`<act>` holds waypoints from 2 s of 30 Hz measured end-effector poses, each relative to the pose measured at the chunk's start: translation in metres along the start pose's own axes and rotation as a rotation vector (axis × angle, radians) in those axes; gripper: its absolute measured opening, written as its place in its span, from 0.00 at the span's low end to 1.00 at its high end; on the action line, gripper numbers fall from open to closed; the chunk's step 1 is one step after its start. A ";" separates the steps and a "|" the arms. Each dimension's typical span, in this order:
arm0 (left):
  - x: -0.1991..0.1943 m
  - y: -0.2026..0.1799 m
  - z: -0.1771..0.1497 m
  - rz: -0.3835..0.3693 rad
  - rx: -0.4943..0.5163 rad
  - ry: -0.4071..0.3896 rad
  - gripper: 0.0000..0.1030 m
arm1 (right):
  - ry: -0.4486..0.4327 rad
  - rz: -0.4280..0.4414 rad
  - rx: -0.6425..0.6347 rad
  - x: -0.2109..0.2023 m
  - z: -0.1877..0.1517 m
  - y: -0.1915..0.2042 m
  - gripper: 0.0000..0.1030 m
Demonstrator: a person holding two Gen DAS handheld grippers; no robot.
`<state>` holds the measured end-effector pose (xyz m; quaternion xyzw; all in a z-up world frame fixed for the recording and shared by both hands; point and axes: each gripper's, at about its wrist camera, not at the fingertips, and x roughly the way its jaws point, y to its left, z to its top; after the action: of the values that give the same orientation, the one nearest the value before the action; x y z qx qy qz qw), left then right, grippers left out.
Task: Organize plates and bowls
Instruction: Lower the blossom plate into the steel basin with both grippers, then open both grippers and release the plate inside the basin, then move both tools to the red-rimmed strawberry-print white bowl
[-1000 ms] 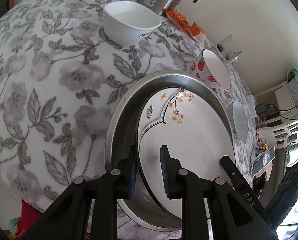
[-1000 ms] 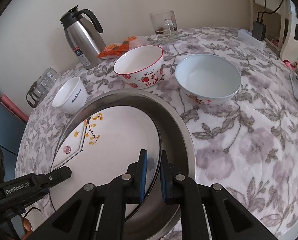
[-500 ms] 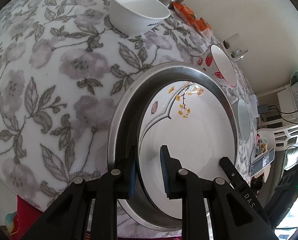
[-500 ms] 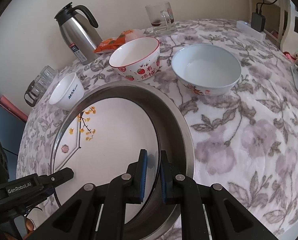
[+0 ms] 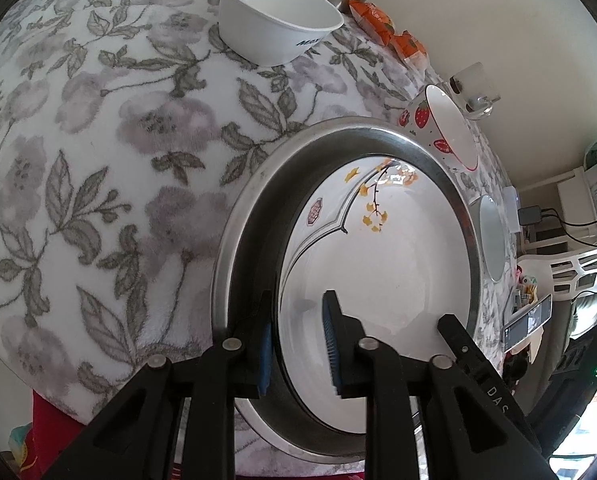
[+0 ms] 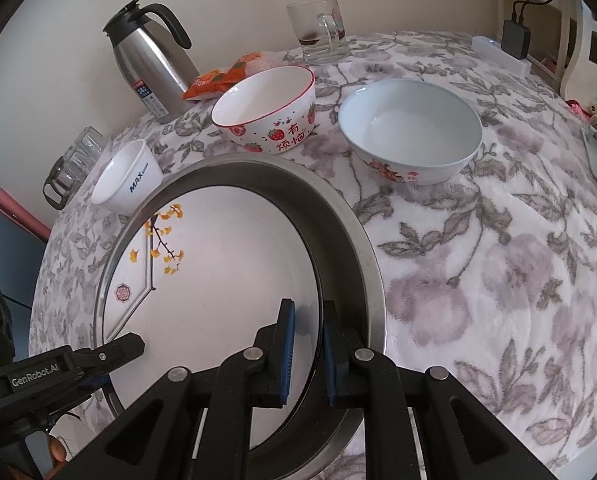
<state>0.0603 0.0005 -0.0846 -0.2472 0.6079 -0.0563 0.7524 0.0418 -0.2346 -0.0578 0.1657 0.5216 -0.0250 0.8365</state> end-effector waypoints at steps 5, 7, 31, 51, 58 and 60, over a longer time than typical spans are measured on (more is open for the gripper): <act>0.001 0.000 0.000 -0.002 -0.002 0.000 0.23 | 0.000 0.000 0.000 0.000 0.000 0.000 0.15; 0.001 0.000 0.000 -0.001 0.000 -0.001 0.23 | 0.001 0.001 0.000 0.000 0.000 0.000 0.15; -0.048 -0.019 0.008 0.051 0.120 -0.246 0.49 | -0.173 0.028 0.008 -0.038 0.011 -0.001 0.27; -0.053 0.009 0.045 0.213 0.004 -0.324 0.97 | -0.154 -0.045 0.020 -0.027 0.015 -0.007 1.00; -0.055 0.004 0.069 0.223 0.009 -0.345 0.97 | -0.159 -0.050 0.075 -0.027 0.022 -0.016 1.00; -0.056 -0.001 0.076 0.223 0.016 -0.355 0.97 | -0.172 -0.048 0.088 -0.030 0.027 -0.017 1.00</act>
<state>0.1177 0.0446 -0.0242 -0.1787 0.4889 0.0670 0.8512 0.0482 -0.2630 -0.0246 0.1872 0.4501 -0.0823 0.8693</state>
